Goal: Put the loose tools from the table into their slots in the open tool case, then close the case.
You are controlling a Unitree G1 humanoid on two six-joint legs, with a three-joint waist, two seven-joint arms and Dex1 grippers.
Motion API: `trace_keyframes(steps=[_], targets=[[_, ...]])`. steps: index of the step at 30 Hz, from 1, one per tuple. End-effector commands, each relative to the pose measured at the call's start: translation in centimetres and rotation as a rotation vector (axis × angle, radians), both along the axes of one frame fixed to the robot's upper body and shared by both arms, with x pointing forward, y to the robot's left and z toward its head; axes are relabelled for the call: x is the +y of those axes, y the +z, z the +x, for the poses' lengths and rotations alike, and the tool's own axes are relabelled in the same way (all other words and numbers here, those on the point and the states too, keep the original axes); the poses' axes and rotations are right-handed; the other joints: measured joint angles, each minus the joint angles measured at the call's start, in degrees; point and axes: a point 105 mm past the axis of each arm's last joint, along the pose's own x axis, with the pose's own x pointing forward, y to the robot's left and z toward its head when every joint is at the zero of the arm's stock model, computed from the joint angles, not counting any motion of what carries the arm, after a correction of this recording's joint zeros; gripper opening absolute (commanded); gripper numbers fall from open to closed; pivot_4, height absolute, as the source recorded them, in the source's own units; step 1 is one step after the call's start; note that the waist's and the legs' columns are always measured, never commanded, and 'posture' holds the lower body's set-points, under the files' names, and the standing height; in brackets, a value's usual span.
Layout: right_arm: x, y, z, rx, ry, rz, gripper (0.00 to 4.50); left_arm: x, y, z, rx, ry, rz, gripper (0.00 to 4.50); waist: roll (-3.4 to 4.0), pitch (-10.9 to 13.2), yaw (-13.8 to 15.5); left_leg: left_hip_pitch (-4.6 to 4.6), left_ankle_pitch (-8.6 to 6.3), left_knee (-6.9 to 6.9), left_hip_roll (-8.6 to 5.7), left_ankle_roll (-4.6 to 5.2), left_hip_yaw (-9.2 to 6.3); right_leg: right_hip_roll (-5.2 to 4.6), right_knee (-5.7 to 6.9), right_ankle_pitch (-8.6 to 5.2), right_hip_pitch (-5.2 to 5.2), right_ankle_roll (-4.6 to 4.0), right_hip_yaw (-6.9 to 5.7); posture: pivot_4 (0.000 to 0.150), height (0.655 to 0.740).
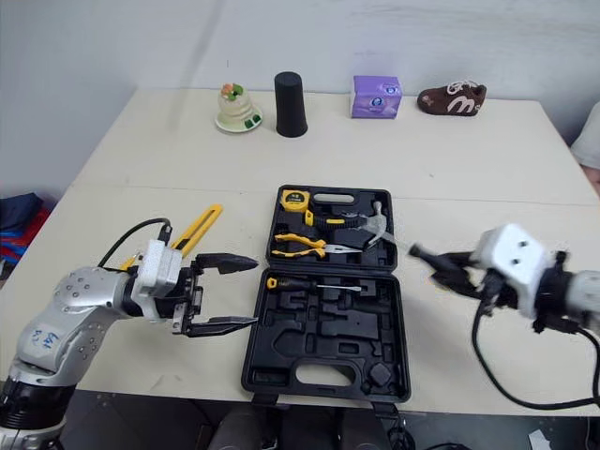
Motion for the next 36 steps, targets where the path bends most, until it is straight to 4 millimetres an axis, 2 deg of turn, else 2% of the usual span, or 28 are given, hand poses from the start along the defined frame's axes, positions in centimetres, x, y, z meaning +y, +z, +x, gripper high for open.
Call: trace_keyframes(steps=[1, 5, 10, 17, 24, 26, 27, 29, 33, 36], targets=[[3.2, -0.5, 0.0, 0.035, 0.132, -0.129, 1.02, 0.2, -0.1, -0.6, -0.014, -0.012, 0.027, 4.50, 0.00, 0.02, -0.29, -0.04, -0.04, 0.05, 0.03, 0.00, 0.02, -0.12, 0.01, -0.02, -0.06, -0.04, -0.01, 0.150, 0.7400], [5.2, -1.4, -0.1, 0.094, 0.238, -0.242, 1.02, 0.4, -0.6, -0.7, 0.002, -0.006, 0.047, 4.50, -0.04, 0.06, -0.73, -0.12, -0.15, 0.12, 0.07, -0.04, 0.01, -0.30, 0.08, -0.14, -0.15, -0.23, -0.24, 0.150, 0.7400], [6.7, -2.3, 1.0, 0.094, 0.288, -0.295, 1.02, 0.6, -0.8, -0.7, 0.010, 0.009, 0.053, 4.50, -0.02, 0.08, -0.84, -0.18, -0.23, 0.24, 0.06, 0.02, 0.02, -0.35, 0.09, -0.17, -0.19, -0.28, -0.30, 0.150, 0.7400], [7.5, -3.4, 1.2, 0.107, 0.320, -0.319, 1.02, 0.6, -1.3, -1.3, 0.029, 0.018, 0.070, 4.50, -0.02, 0.08, -0.85, -0.29, -0.43, 0.71, 0.14, 0.08, 0.03, -0.36, 0.29, -0.19, -0.19, -0.31, -0.29, 0.150, 0.7400], [7.4, -4.2, 1.5, 0.106, 0.287, -0.315, 1.02, 0.6, -1.5, -1.2, 0.033, 0.024, 0.072, 4.50, -0.02, 0.08, -0.85, -0.25, -0.50, 0.82, 0.13, 0.17, 0.01, -0.39, 0.45, -0.17, -0.18, -0.29, -0.29, 0.150, 0.7400], [7.5, -3.9, 1.6, 0.088, 0.298, -0.302, 2.05, 0.6, -1.5, -1.1, 0.033, 0.025, 0.072, 4.50, -0.02, 0.08, -0.90, -0.24, -0.49, 0.82, 0.13, 0.16, 0.01, -0.39, 0.47, -0.17, -0.17, -0.29, -0.29, 0.150, 0.7400], [7.5, -3.7, 1.5, 0.078, 0.320, -0.304, 2.36, 0.6, -1.5, -1.1, 0.033, 0.025, 0.072, 4.50, -0.02, 0.08, -0.88, -0.24, -0.49, 0.82, 0.12, 0.16, 0.01, -0.39, 0.47, -0.17, -0.17, -0.29, -0.29, 0.150, 0.7400], [7.7, -2.9, 2.0, 0.019, 0.343, -0.270, 3.30, 0.7, -1.5, -1.0, 0.032, 0.025, 0.073, 4.50, -0.02, 0.08, -0.89, -0.24, -0.49, 0.82, 0.12, 0.16, 0.02, -0.39, 0.47, -0.17, -0.17, -0.29, -0.30, 0.150, 0.7400], [7.7, -1.6, 2.4, -0.030, 0.390, -0.204, 3.30, 0.8, -1.5, -0.9, 0.029, 0.027, 0.076, 4.50, -0.02, 0.08, -0.86, -0.24, -0.50, 0.87, 0.10, 0.18, 0.04, -0.39, 0.47, -0.16, -0.15, -0.28, -0.29, 0.150, 0.7400], [9.0, -0.2, 1.4, -0.035, 0.474, -0.007, 3.30, 0.8, -1.5, -0.8, 0.029, 0.031, 0.076, 4.50, -0.02, 0.08, -0.86, -0.24, -0.51, 0.87, 0.11, 0.19, 0.05, -0.37, 0.47, -0.16, -0.15, -0.27, -0.29, 0.150, 0.7400]])
